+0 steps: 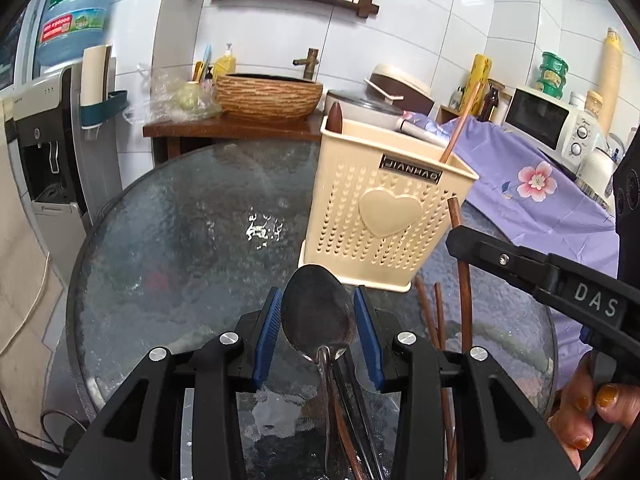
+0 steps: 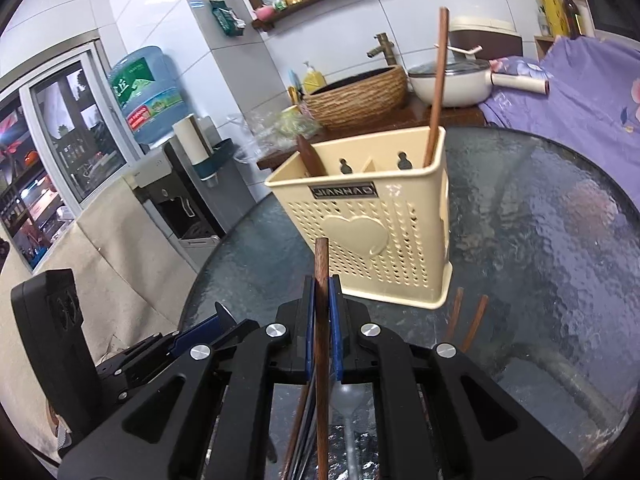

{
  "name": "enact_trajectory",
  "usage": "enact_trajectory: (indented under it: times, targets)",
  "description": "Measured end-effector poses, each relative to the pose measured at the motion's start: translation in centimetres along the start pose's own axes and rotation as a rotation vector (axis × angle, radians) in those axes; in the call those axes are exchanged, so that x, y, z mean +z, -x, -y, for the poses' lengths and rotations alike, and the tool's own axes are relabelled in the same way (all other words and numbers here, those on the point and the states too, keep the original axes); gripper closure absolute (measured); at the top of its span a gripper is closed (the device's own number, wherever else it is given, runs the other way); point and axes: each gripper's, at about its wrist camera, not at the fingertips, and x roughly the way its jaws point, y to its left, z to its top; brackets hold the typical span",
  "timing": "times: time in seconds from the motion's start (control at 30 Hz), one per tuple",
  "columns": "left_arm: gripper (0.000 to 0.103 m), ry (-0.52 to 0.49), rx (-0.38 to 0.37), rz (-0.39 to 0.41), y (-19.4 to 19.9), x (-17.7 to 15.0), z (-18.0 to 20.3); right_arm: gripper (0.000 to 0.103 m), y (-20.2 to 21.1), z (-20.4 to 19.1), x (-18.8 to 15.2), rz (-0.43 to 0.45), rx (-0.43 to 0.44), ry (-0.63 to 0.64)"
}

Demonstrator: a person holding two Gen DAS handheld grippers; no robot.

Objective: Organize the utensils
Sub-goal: 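Carry the metal spoon with the left tool into the holder while the right tool inserts its chopstick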

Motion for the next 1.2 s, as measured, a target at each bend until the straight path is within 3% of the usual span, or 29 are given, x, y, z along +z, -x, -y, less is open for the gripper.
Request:
enact_trajectory:
  times: [0.43, 0.8, 1.03, 1.2]
  targets:
    - [0.067, -0.011, -0.052, 0.034, 2.0, 1.7, -0.1, 0.095, 3.2, -1.4, 2.0, 0.019, 0.062, 0.031]
    - [0.067, -0.030, -0.074, 0.110, 3.9, 5.1, 0.1, 0.095, 6.2, -3.1, 5.0, 0.080, 0.058, 0.098]
    - [0.067, -0.005, -0.071, 0.219, 5.1, 9.8, 0.4, 0.095, 8.2, -4.1, 8.6, 0.147, 0.046, 0.125]
    - [0.067, -0.005, -0.065, 0.285, 5.0, 14.0, 1.5, 0.095, 10.1, -4.4, 13.2, 0.233, 0.028, 0.122]
